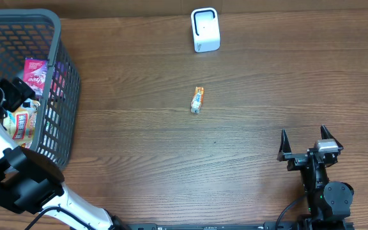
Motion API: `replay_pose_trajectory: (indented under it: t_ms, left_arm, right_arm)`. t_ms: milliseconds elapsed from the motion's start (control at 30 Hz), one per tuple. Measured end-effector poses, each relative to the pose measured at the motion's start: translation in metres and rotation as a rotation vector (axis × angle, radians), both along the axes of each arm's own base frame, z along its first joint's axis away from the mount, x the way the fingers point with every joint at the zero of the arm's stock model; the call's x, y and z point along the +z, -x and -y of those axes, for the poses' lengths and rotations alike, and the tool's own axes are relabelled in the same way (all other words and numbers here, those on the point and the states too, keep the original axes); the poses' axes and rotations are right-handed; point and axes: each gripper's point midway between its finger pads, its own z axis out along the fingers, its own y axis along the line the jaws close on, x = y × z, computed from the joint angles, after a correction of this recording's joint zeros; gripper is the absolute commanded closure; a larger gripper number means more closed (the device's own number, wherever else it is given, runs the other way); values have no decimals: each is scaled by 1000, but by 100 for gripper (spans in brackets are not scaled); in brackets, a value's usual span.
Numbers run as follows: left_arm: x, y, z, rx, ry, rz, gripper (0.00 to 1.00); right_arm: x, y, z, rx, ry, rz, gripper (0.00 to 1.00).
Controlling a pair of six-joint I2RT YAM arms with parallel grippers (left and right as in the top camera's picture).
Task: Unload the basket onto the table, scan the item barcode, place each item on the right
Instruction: 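Move the left gripper back into the basket toward a white tube, then grasp the white floral tube and lift it out of the basket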
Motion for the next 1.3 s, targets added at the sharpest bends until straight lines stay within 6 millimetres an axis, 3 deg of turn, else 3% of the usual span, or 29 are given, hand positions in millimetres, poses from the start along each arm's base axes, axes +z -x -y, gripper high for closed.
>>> replay_pose_trajectory:
  t_ms: [400, 500, 633, 867, 900, 967, 1100, 1300]
  left_arm:
    - [-74, 7, 1, -76, 28, -79, 2]
    - [-89, 7, 1, -100, 27, -80, 6]
    - [-107, 6, 2, -128, 31, -69, 19]
    - [-139, 2, 9, -156, 52, -28, 27]
    - [-143, 3, 10, -156, 51, -26, 30]
    - [-150, 3, 10, -161, 45, -20, 45]
    - [-154, 0, 7, -192, 26, -11, 94]
    - [-145, 4, 10, -221, 33, -23, 96]
  right_arm:
    - [0, 0, 0, 0, 0, 0, 0]
    - [0, 0, 0, 0, 0, 0, 0]
    - [0, 0, 0, 0, 0, 0, 0]
    - [0, 0, 0, 0, 0, -1, 0]
    - [0, 0, 0, 0, 0, 0, 0]
    - [0, 0, 0, 0, 0, 0, 0]
    - [0, 0, 0, 0, 0, 0, 0]
    - [0, 0, 0, 0, 0, 0, 0]
